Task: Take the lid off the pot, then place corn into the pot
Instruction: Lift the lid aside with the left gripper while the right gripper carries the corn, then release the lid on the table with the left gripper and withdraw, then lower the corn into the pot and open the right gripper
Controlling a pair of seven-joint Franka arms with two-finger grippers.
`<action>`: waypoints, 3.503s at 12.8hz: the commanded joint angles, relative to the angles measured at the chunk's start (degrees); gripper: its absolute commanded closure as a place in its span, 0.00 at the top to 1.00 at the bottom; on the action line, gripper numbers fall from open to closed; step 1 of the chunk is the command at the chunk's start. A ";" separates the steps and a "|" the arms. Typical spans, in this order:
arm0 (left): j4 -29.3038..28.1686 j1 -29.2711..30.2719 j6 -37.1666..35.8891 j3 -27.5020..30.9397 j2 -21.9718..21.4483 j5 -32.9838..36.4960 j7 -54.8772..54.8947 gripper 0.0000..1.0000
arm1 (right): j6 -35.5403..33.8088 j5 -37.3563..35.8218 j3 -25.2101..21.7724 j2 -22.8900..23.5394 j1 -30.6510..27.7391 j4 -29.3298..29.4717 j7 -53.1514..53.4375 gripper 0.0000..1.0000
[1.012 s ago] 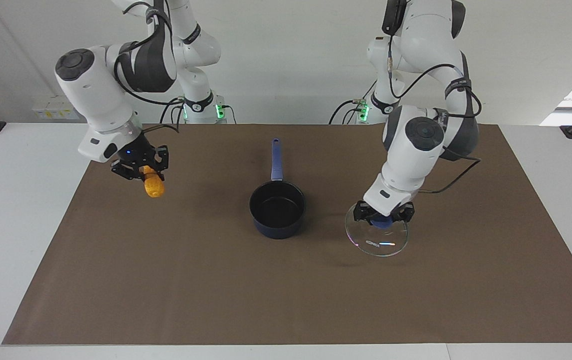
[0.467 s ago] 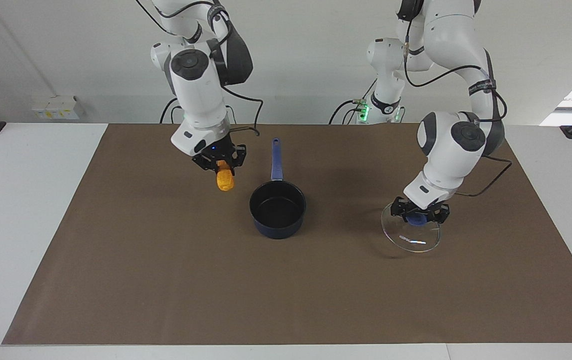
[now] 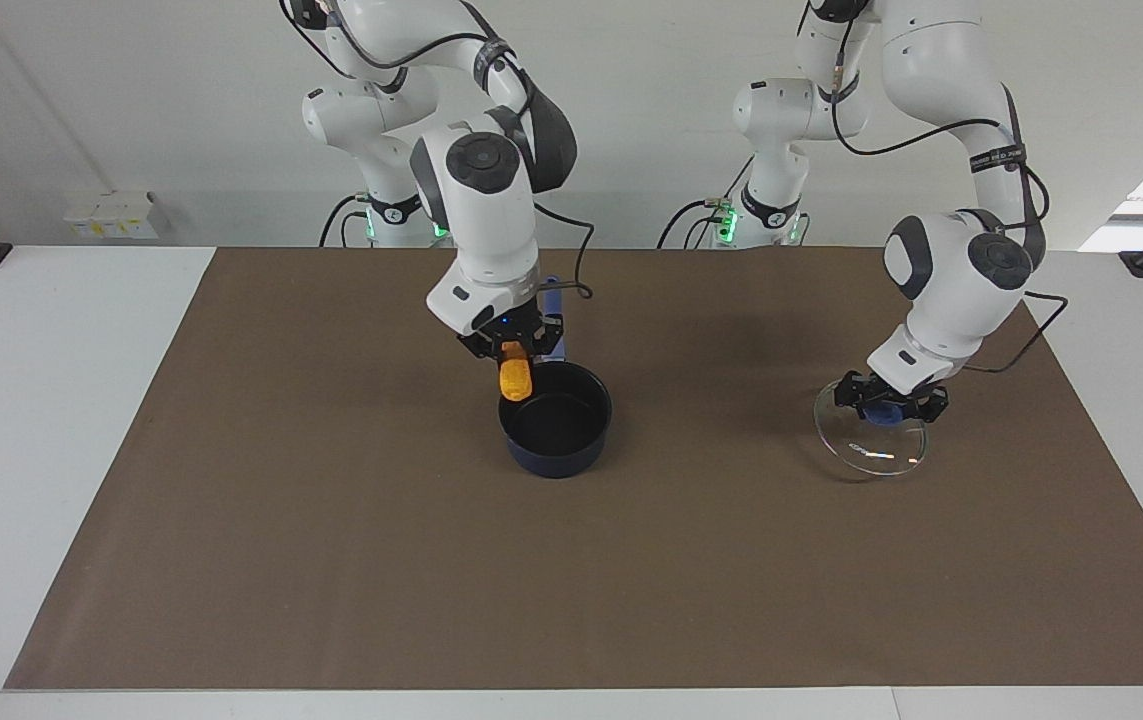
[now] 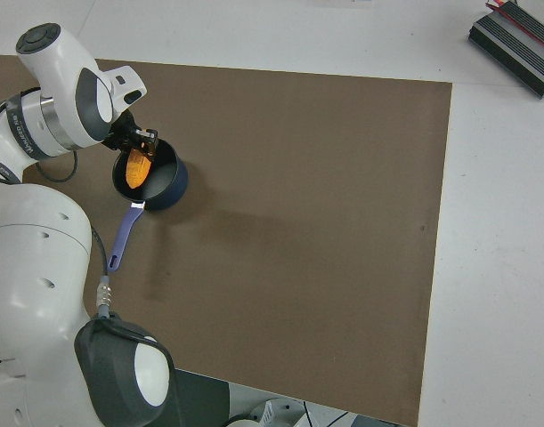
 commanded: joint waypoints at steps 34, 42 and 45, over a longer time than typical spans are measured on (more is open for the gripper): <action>36.49 -0.68 -46.54 -0.81 -2.27 0.18 -12.84 1.00 | 16.11 2.97 0.26 10.56 1.80 -4.25 -9.44 1.00; 33.77 -0.15 -44.34 -0.90 -4.47 0.01 -13.72 1.00 | 5.05 -2.30 -1.24 -2.95 -4.51 -3.64 -8.65 1.00; 33.77 -0.15 -44.34 -0.72 -4.47 0.09 -13.63 1.00 | -1.37 -2.31 -1.15 -8.76 -8.74 -3.64 -9.44 1.00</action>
